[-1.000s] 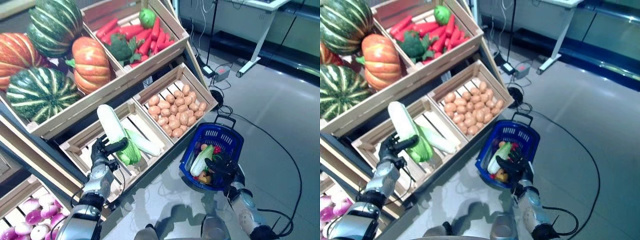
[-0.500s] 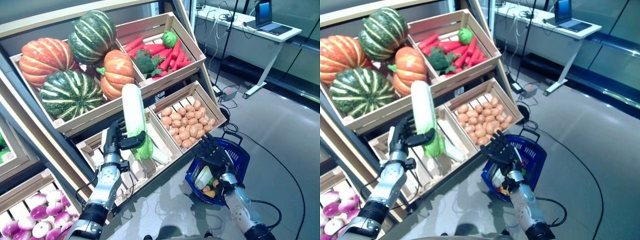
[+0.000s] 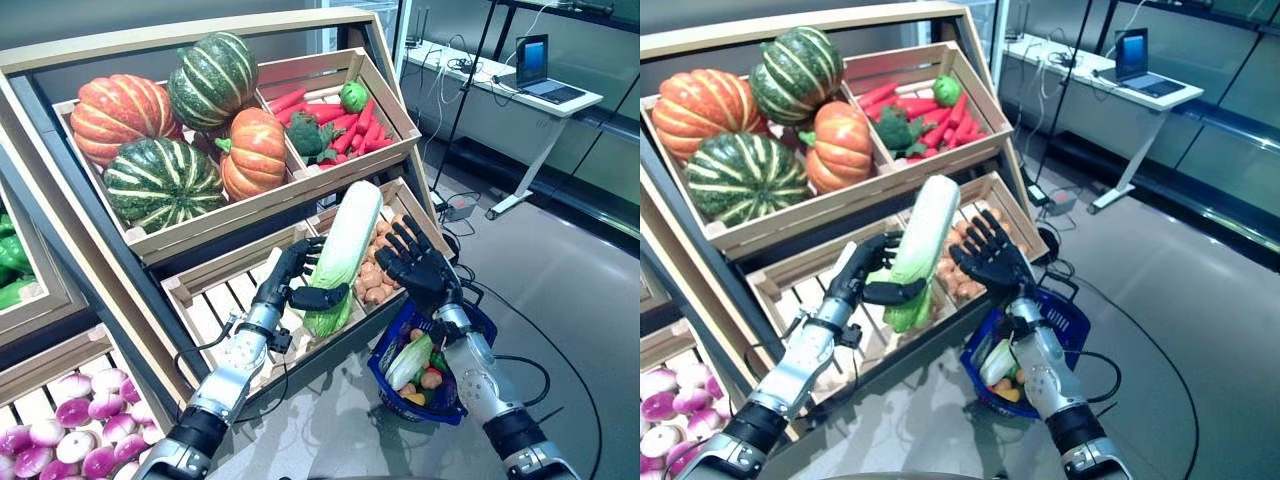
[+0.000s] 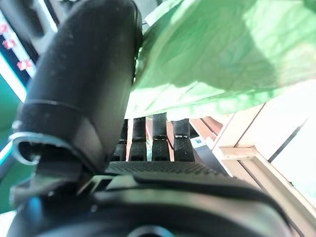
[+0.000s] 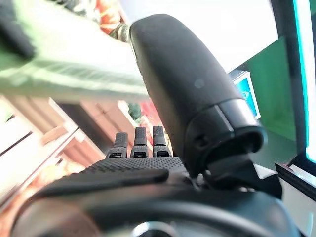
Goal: Put vegetables into the basket
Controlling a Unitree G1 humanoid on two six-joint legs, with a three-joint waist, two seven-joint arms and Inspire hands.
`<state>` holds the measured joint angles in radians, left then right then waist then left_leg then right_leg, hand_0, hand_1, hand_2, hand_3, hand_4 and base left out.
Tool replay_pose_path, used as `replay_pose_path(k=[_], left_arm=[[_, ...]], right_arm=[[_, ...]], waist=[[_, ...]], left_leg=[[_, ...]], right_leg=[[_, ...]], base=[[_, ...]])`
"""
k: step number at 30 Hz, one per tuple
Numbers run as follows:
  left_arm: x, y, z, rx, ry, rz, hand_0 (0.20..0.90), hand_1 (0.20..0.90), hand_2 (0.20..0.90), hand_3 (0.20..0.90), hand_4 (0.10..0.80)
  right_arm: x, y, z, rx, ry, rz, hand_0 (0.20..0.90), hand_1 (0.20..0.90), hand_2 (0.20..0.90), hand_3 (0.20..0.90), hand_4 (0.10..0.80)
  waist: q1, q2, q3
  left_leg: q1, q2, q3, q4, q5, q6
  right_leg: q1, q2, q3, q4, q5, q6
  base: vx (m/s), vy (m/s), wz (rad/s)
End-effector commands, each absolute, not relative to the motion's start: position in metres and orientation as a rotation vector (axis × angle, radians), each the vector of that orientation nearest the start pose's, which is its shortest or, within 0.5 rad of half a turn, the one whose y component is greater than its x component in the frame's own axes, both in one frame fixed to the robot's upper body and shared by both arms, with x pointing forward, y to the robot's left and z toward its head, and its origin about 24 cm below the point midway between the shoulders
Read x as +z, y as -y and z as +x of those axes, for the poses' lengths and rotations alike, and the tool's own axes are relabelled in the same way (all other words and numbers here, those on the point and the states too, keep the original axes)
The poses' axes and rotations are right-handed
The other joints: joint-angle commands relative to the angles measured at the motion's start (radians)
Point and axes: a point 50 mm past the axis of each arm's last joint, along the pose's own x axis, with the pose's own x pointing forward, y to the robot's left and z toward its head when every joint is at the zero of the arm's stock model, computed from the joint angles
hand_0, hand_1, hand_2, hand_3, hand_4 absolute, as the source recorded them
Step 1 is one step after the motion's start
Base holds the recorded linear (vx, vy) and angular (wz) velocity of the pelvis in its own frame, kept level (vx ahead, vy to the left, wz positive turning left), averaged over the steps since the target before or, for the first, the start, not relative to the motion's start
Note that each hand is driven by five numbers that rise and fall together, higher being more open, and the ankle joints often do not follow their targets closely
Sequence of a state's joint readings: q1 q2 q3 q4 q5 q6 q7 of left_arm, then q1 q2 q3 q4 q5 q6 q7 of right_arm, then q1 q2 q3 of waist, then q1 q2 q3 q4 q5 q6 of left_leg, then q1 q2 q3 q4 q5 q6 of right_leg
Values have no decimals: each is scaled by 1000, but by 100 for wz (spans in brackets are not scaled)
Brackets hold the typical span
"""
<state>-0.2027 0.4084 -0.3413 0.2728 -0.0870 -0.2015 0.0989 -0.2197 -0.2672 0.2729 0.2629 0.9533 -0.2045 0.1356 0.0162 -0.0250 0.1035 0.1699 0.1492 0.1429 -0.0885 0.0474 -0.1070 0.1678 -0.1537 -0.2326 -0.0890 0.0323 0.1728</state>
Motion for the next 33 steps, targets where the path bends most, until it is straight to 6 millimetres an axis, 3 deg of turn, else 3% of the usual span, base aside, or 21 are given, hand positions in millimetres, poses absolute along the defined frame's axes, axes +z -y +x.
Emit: replay_pose_path(k=[1,16,33], left_arm=[[117,-136,308,-292,430,407,300,300,300,300,400],[126,-126,303,-320,543,504,300,300,300,300,400],[148,-118,289,-192,882,710,300,300,300,300,400]], right_arm=[[121,138,310,394,360,692,900,900,900,900,800],[121,128,311,408,332,685,900,900,900,900,800],[103,134,315,167,198,695,900,900,900,900,800]], waist=[[12,-1,-66],[10,-1,-70],[1,-6,-64]], left_leg=[[-25,-37,-32,1,-55,37],[-7,-31,-41,1,-65,32],[-7,-29,-39,1,-68,28]], right_leg=[[14,-6,-14,15,-12,-41],[31,-8,-4,12,-22,-38],[28,-10,6,12,-22,-38]], base=[[45,-15,1],[2,-1,0],[0,0,0]])
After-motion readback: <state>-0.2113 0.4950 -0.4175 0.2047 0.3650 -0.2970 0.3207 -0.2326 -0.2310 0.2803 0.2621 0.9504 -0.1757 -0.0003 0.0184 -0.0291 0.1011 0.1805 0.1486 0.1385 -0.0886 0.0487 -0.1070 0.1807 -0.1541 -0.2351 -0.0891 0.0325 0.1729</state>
